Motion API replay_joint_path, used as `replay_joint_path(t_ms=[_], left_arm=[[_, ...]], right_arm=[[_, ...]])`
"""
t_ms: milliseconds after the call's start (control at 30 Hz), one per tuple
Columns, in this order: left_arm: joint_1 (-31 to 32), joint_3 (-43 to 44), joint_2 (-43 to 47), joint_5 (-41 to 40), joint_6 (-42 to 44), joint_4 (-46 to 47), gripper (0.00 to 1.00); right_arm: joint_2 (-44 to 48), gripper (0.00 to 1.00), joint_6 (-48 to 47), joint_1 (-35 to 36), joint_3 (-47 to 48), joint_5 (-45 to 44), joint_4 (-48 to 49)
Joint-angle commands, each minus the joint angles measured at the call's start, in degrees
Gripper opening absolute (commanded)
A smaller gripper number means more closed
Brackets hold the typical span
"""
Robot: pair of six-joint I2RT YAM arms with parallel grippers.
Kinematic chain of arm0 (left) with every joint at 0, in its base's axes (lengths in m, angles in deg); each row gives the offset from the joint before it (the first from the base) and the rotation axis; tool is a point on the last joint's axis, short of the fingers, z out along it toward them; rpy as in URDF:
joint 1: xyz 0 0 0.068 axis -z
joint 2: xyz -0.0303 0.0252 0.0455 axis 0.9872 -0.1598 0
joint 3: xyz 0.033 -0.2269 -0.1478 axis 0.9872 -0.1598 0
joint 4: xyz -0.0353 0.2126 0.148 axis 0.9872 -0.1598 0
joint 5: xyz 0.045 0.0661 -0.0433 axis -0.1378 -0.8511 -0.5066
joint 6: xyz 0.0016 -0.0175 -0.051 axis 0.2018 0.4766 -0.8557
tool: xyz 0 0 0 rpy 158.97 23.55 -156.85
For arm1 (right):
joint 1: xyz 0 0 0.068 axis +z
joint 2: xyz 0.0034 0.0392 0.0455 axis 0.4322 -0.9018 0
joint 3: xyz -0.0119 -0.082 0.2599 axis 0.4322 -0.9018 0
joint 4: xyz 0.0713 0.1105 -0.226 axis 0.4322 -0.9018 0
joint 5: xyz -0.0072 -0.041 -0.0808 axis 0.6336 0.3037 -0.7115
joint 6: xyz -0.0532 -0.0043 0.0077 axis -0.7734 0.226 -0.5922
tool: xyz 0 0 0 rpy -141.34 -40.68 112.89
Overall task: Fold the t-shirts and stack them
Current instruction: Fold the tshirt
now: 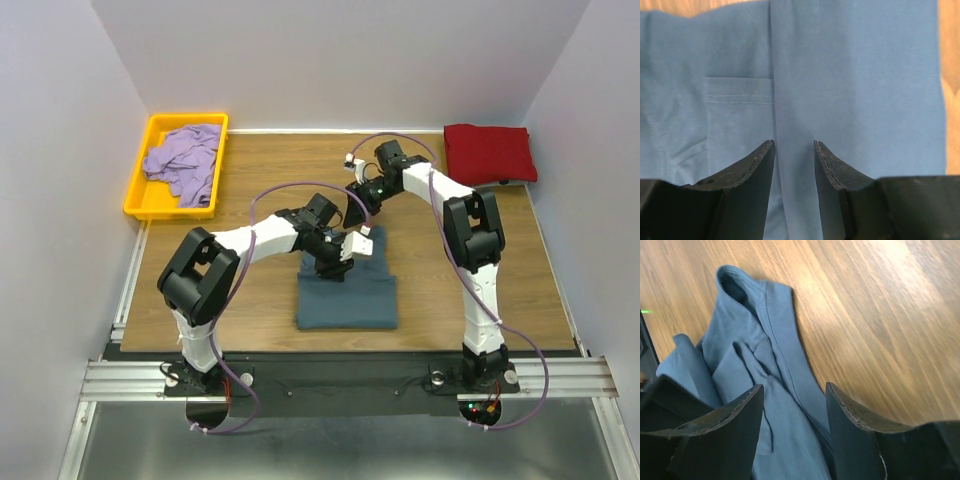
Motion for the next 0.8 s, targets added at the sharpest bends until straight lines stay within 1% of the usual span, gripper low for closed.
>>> replay_joint_path(t_ms=[0,33,100,133,200,233,300,333,400,433,533,633,767], left_arm=[[0.3,2.1,-1.1,0.1,-0.5,0.5,0.47],[0.5,2.0,-1.7,-0.4,-0.2,0.5,0.46],[0.7,1.9,-2.0,-0.5,-0.1,0.3,0.42],[0.7,1.9,-2.1,-0.6,-0.1,0.2,0.35],[0.9,1.9,-1.9,-0.5,-0.1,0.0,0.28],[0.9,1.9,-1.1,-0.5,-0.1,0.0,0.19],[0.9,1.7,-0.2,-0.5,-0.1,0.0,0.08],[0.9,1.7,1.0,-1.1,-0.2,0.0,0.00],[1.0,1.7,1.9,-1.8,-0.6,0.1,0.00],[1.0,1.7,2.8,-2.6,-0.9,0.2,0.00],[1.0,1.1,5.3,-5.8,-1.5,1.8,0.00],[1.0,0.5,8.0,-9.0,-0.9,3.9,0.00],[1.0,1.2,9.1,-12.8,0.4,5.4,0.00]], right_arm=[[-0.8,0.58,1.3,1.4,-0.1,3.0,3.7],[-1.0,0.58,1.3,1.6,-0.5,3.3,3.9],[-1.3,0.58,1.1,2.1,-1.7,3.8,4.2],[-1.4,0.57,0.9,2.3,-2.1,3.8,4.3],[-1.6,0.56,0.6,2.8,-3.3,3.9,4.6],[-1.9,0.54,0.5,2.9,-4.5,4.5,4.7],[-2.1,0.51,0.1,3.1,-5.5,4.6,4.9],[-2.5,0.47,0.2,3.1,-6.4,5.3,5.0],[-3.0,0.42,0.3,3.1,-7.1,6.0,5.0],[-3.2,0.37,0.2,3.1,-7.6,6.7,5.0],[-4.0,0.28,-0.1,3.1,-9.0,7.7,5.0],[-4.3,0.27,-0.2,3.1,-10.0,8.2,5.0],[-4.3,0.27,-0.5,3.1,-10.7,8.6,5.0]])
